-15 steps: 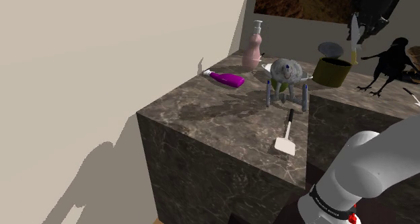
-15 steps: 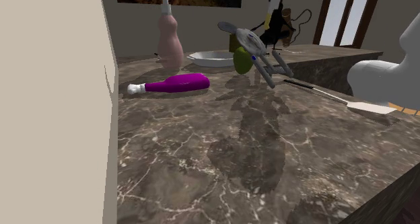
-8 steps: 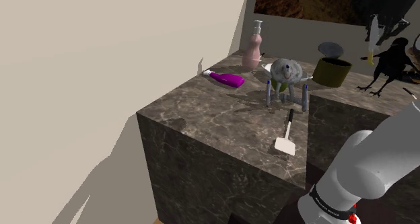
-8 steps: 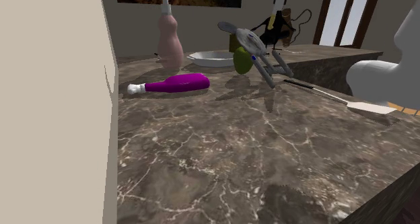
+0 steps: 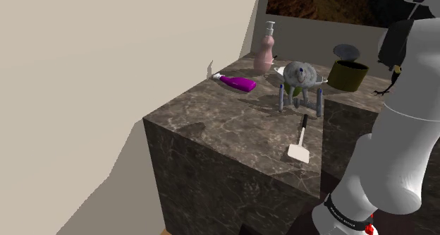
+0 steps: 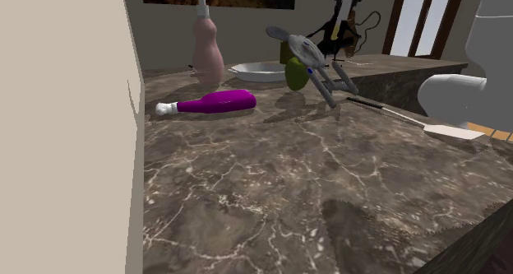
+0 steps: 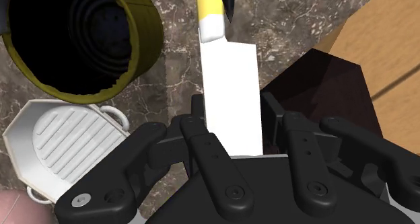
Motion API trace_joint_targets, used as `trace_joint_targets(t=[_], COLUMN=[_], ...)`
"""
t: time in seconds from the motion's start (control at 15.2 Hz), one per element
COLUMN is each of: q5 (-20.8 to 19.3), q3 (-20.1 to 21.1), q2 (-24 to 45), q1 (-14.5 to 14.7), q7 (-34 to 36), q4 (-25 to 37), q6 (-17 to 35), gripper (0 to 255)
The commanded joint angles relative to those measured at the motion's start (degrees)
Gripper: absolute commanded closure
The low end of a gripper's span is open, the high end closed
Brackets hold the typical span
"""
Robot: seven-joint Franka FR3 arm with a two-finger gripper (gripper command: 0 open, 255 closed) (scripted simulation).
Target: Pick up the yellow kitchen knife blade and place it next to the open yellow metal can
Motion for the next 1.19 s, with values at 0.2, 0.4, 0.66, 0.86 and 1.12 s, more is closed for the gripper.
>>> trace_joint_targets(t=[0.2, 0.4, 0.66, 0.86, 1.12], q5=[5.6, 7.3, 9.0, 10.1, 11.2], q3=[-7.3, -9.5, -11.4, -12.3, -13.0], q2=[5.4, 7.5, 9.7, 11.0, 12.4], q1=[3.5, 4.8, 6.2, 7.1, 8.0], q7=[-4.0, -5.6, -7.2, -8.2, -9.3], q4=[-6.5, -10.2, -14.7, -17.9, -21.8], q6=[3.4, 5.5, 8.3, 10.4, 13.2], gripper=[255, 255, 255, 255, 255])
